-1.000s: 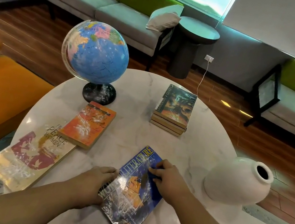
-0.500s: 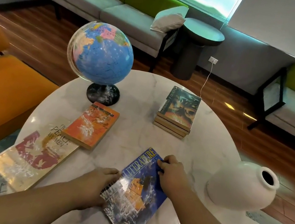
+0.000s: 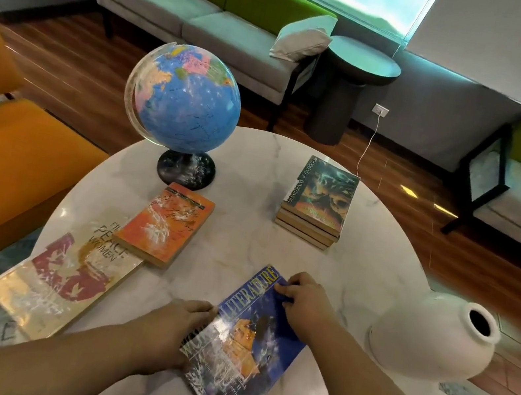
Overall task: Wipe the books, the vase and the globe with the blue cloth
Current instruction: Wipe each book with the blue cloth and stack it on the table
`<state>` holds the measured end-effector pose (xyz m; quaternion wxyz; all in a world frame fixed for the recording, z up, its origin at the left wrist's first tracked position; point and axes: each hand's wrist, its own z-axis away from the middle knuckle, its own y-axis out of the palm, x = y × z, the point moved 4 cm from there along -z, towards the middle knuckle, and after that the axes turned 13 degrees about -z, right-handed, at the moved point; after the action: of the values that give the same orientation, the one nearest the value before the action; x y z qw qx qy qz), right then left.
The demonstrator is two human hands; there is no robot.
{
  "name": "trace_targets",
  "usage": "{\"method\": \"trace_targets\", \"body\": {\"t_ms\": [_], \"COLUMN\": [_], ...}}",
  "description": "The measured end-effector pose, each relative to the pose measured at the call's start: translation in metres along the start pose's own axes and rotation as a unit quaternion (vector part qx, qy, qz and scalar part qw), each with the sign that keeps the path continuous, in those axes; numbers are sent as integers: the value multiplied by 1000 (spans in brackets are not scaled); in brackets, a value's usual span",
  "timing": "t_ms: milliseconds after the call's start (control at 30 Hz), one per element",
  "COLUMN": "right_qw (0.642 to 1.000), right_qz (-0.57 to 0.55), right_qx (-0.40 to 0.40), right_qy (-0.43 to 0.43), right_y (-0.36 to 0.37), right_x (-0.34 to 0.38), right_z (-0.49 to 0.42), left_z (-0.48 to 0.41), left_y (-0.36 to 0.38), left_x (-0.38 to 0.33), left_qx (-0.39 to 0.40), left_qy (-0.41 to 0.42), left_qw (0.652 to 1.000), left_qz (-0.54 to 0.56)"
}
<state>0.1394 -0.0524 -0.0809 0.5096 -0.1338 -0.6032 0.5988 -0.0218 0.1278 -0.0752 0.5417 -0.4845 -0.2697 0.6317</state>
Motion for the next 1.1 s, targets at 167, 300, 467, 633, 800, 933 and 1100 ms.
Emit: {"method": "trace_targets", "body": {"t_ms": [167, 300, 467, 633, 800, 933, 1100], "right_qw": [998, 998, 997, 998, 990, 990, 984], "right_qz": [24, 24, 33, 39, 62, 51, 75], "right_qx": [34, 27, 43, 26, 64, 51, 62], "right_qy": [-49, -45, -56, -32, -112, -119, -148], "right_y": [13, 4, 15, 1, 15, 3, 5], "right_x": [14, 9, 24, 15, 38, 30, 36], "right_z": [-1, -11, -13, -21, -12, -18, -10], "left_z": [-2, -5, -6, -7, -8, -8, -8], "left_y": [3, 9, 12, 13, 15, 15, 16], "left_x": [3, 7, 10, 10, 12, 11, 13], "left_qx": [0, 1, 0, 1, 1, 3, 1], "left_qy": [1, 1, 2, 4, 3, 5, 2], "left_qw": [1000, 1000, 1000, 1000, 1000, 1000, 1000], "left_qz": [-8, -11, -8, -4, -4, -6, -9]}}
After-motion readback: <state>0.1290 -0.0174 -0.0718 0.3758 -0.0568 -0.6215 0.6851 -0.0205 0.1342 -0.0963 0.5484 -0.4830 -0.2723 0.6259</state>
